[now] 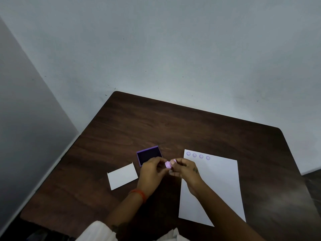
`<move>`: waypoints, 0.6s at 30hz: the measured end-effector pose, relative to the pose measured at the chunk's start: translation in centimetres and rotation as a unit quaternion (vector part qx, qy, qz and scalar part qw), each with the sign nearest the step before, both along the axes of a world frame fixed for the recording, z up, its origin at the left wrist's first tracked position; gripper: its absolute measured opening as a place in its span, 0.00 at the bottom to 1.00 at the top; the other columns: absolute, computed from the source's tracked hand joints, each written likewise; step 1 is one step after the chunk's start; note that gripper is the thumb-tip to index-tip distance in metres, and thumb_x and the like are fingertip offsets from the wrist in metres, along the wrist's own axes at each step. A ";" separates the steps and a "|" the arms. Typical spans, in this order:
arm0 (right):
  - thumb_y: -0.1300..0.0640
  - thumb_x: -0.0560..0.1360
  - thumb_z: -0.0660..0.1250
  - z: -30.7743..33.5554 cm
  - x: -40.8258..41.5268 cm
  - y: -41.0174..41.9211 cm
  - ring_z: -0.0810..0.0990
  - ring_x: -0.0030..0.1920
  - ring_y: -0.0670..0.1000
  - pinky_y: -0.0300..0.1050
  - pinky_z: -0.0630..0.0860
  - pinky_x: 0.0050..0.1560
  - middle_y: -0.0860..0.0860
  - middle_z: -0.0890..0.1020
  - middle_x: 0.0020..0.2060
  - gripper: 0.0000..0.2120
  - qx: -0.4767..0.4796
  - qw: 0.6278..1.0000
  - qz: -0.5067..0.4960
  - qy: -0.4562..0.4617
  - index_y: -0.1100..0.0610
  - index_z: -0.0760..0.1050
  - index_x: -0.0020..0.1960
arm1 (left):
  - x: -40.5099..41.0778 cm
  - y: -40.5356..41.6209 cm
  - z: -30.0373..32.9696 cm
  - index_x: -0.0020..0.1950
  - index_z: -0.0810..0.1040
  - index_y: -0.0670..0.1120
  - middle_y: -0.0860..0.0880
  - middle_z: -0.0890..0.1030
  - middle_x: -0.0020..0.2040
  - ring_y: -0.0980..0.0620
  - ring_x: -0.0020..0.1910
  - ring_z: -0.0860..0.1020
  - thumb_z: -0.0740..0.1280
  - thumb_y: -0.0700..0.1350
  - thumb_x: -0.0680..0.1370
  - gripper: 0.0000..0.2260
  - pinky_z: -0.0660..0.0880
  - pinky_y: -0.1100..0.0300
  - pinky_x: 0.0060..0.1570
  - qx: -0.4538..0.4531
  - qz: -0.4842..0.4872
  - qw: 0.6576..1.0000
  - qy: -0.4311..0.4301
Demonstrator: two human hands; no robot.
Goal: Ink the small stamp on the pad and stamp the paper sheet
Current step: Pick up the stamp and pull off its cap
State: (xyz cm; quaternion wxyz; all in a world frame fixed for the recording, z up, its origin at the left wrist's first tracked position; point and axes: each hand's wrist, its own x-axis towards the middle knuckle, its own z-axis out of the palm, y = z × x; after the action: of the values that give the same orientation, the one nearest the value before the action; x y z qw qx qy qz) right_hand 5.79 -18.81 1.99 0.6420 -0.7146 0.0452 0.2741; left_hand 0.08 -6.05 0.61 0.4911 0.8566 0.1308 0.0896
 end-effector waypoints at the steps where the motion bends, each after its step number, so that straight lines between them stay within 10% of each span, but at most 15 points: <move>1: 0.58 0.71 0.71 0.0 0.0 -0.1 0.86 0.39 0.49 0.33 0.80 0.34 0.50 0.85 0.40 0.02 0.009 1.000 0.003 0.011 0.52 0.81 0.42 | -0.1 0.1 0.1 0.51 0.80 0.49 0.51 0.83 0.48 0.59 0.45 0.79 0.71 0.46 0.71 0.09 0.74 0.70 0.48 0.001 0.001 1.000 0.000; 7: 0.61 0.72 0.70 0.3 0.3 -0.7 0.85 0.46 0.53 0.39 0.82 0.44 0.54 0.84 0.48 0.12 0.050 0.997 0.049 0.025 0.59 0.78 0.55 | -0.5 0.4 0.2 0.52 0.80 0.48 0.51 0.84 0.48 0.58 0.45 0.80 0.72 0.46 0.70 0.11 0.77 0.64 0.52 0.005 0.001 1.000 0.005; 11: 0.58 0.71 0.71 0.4 0.3 -0.3 0.85 0.42 0.51 0.34 0.81 0.39 0.56 0.85 0.46 0.04 -0.007 0.999 0.037 -0.006 0.54 0.81 0.45 | -0.4 0.2 0.5 0.51 0.81 0.49 0.52 0.84 0.47 0.60 0.44 0.79 0.72 0.46 0.71 0.10 0.72 0.72 0.47 0.004 0.008 1.000 -0.001; 18: 0.64 0.73 0.66 1.3 1.0 -1.6 0.86 0.39 0.52 0.40 0.82 0.35 0.56 0.87 0.39 0.08 0.198 0.954 -0.071 0.216 0.59 0.84 0.41 | -0.5 0.7 -0.1 0.49 0.80 0.52 0.54 0.83 0.47 0.60 0.46 0.80 0.74 0.44 0.68 0.11 0.74 0.69 0.47 -0.049 0.001 0.998 0.033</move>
State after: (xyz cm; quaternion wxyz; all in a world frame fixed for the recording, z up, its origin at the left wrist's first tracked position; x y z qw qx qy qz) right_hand 6.80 -20.37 3.31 0.7630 -0.4923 0.1779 0.3792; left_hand -0.38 -5.39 0.52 0.5275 0.8341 0.1518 0.0554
